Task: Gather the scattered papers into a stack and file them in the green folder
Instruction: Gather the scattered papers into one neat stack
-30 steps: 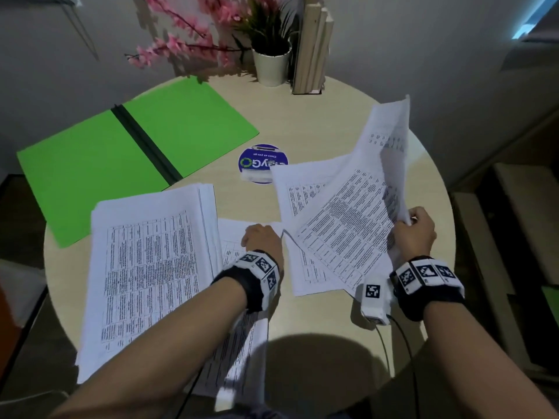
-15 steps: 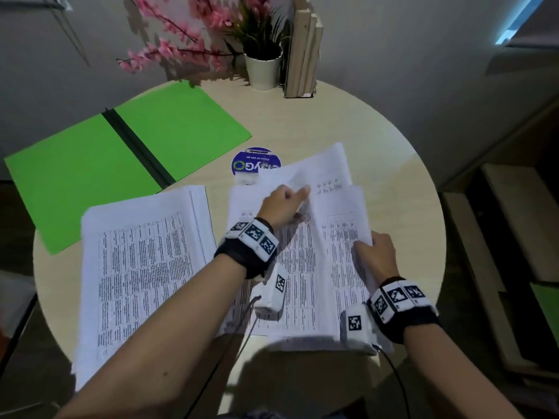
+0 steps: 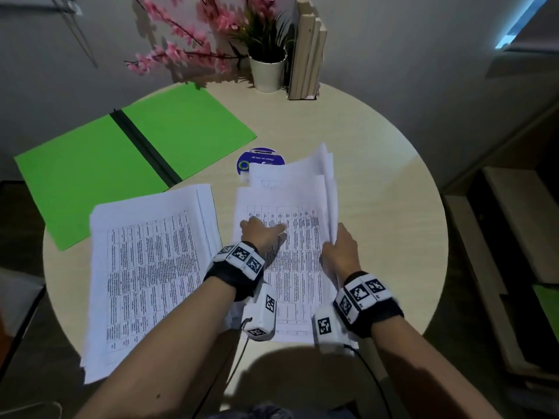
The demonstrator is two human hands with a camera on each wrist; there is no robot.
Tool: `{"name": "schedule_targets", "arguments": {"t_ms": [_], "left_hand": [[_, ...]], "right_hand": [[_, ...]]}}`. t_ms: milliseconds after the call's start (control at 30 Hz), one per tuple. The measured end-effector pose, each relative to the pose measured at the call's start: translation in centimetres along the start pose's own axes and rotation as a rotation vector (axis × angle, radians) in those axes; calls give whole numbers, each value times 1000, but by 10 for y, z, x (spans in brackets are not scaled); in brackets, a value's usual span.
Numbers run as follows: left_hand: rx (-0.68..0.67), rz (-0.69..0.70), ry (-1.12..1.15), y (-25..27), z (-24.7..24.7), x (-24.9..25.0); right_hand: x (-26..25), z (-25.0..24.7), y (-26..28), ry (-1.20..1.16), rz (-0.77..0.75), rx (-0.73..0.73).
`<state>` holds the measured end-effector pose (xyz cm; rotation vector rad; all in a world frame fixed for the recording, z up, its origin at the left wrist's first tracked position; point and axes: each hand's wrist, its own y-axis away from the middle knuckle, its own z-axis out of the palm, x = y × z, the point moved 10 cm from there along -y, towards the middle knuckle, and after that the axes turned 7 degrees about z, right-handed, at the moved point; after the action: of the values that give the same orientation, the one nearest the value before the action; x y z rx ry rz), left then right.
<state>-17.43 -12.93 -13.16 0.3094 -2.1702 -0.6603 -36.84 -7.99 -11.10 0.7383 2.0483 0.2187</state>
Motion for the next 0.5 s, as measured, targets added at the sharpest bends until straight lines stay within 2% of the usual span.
{"name": "schedule_targets", "arguments": {"t_ms": [100,167,200,267,400,500], "left_hand": [[123,-15,136,5,-30,-1],[183,63,470,13,-53,9],[129,132,713,21,-59,24],[11,309,979,30,-76,56],[26,625,1024,64,-121,109],[42,753,981,77,-138,117]], "right_hand": [[-54,-39,18,-2,-244,44],[-92,-73,37,-39,-411,77],[-105,-89,47,-122,-457,74],[-120,-111,59,-312,-504,52],[-137,-128,79,-525,-553,62],[-136,-126,85,-596,-557,78]]}}
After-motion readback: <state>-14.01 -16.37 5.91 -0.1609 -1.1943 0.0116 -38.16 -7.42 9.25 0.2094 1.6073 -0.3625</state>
